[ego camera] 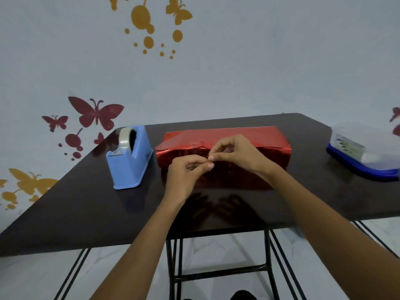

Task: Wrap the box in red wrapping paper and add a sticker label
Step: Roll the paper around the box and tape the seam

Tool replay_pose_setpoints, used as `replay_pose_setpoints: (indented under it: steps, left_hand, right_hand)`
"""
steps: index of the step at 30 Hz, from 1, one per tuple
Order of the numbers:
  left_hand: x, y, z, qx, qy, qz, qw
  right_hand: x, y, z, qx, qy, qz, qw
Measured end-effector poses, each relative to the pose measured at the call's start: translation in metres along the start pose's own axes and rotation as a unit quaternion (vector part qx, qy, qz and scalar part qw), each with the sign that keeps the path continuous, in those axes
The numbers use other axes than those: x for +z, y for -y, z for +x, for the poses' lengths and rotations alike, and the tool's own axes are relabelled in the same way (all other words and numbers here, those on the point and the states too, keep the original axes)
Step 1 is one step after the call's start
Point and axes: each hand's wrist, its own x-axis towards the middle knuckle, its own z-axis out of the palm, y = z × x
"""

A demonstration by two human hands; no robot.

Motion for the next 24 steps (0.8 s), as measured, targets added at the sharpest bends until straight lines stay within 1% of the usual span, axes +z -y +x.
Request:
replay_pose_setpoints:
  steps: [3,5,9,11,13,14,16,18,20,22,23,24]
  left_hand:
    - [0.031,-0.007,0.002,0.000,0.015,-0.022,1.000]
    - [0.047,-0.012,0.000,-0.015,0.014,-0.054,0.998]
    - [0.078,-0.020,-0.007,-0.083,-0.012,-0.201,0.976]
    - [0.087,-0.020,-0.008,-0.101,-0.021,-0.225,0.969]
    - [0.092,-0.018,-0.006,-0.122,-0.024,-0.218,0.968]
    - [0.093,-0.018,-0.005,-0.128,-0.024,-0.204,0.970]
    - [0.094,-0.022,-0.006,-0.112,-0.010,-0.181,0.977]
    - [0.098,-0.025,-0.006,-0.101,-0.009,-0.172,0.980]
    - [0.101,-0.027,-0.003,-0.114,-0.032,-0.172,0.978]
    - [0.104,-0.026,0.003,-0.133,-0.063,-0.179,0.973]
    - [0.105,-0.027,0.006,-0.142,-0.074,-0.182,0.970]
    - [0.107,-0.026,0.009,-0.148,-0.081,-0.184,0.968]
  right_hand:
    - [-0.024,-0.008,-0.023,0.010,-0.025,-0.038,0.999]
    - [-0.032,-0.013,-0.033,0.008,-0.047,-0.075,0.996]
    - [-0.042,-0.013,-0.043,0.025,-0.075,-0.214,0.974]
    - [-0.047,-0.012,-0.047,0.046,-0.071,-0.266,0.960]
    - [-0.053,-0.013,-0.052,0.059,-0.072,-0.299,0.950]
    - [-0.057,-0.013,-0.054,0.059,-0.072,-0.305,0.948]
    - [-0.062,-0.013,-0.057,0.046,-0.072,-0.309,0.947]
    - [-0.068,-0.016,-0.058,0.010,-0.089,-0.294,0.952]
    - [-0.074,-0.024,-0.056,-0.018,-0.140,-0.260,0.955]
    - [-0.079,-0.033,-0.054,-0.006,-0.219,-0.174,0.960]
    - [-0.080,-0.038,-0.052,0.004,-0.248,-0.150,0.957]
    - [-0.081,-0.043,-0.048,0.014,-0.257,-0.159,0.953]
